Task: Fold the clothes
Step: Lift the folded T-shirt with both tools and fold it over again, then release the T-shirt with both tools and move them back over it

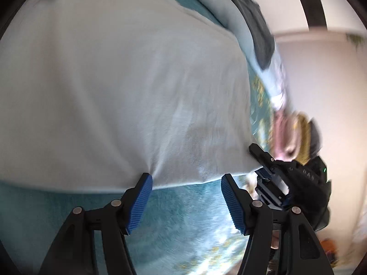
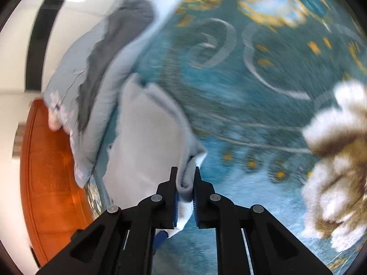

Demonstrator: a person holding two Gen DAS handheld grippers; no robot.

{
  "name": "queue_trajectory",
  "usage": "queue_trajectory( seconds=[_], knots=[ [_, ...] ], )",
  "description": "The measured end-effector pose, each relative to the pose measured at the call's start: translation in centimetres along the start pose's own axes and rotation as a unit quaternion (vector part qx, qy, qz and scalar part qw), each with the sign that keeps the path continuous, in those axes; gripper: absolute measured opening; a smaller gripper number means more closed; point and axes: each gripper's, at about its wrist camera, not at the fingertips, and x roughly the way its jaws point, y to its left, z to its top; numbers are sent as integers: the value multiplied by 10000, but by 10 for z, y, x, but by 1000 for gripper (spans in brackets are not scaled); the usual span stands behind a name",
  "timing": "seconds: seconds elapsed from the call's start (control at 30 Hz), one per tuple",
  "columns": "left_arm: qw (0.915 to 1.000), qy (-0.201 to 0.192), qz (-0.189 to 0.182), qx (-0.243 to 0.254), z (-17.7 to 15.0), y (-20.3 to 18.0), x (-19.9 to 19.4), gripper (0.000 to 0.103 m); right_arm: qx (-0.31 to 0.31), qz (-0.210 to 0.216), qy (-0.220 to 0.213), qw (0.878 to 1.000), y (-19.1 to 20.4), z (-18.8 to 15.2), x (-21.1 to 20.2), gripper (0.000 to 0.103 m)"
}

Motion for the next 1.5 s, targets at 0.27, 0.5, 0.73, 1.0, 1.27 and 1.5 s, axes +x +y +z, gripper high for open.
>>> queue_trajectory(
  seconds=[0.27, 0.5, 0.73, 1.0, 1.27, 1.5],
  knots=[
    [9805, -1556, -1027, -625, 6, 23, -118, 67, -1130, 34, 98, 9935, 80, -7, 7, 10],
    [9563, -2630, -947, -863, -15, 79, -226, 67, -3174, 316, 570, 9461, 190, -69, 30, 8],
    [9438, -2691, -1111, -1566, -29, 130, -239, 68, -4404, -283, 1702, 8811, 228, -154, 118, 8],
    [9436, -2594, -1106, -1733, -31, 140, -226, 68, -5008, -326, 1820, 8456, 227, -193, 114, 8],
    [9578, -2201, -898, -1617, -25, 128, -205, 68, -4713, -637, 2375, 8470, 208, -197, 142, 15],
    [9738, -1938, -521, -1069, 6, 102, -189, 69, -4095, -316, 1940, 8909, 185, -150, 97, 49]
  ],
)
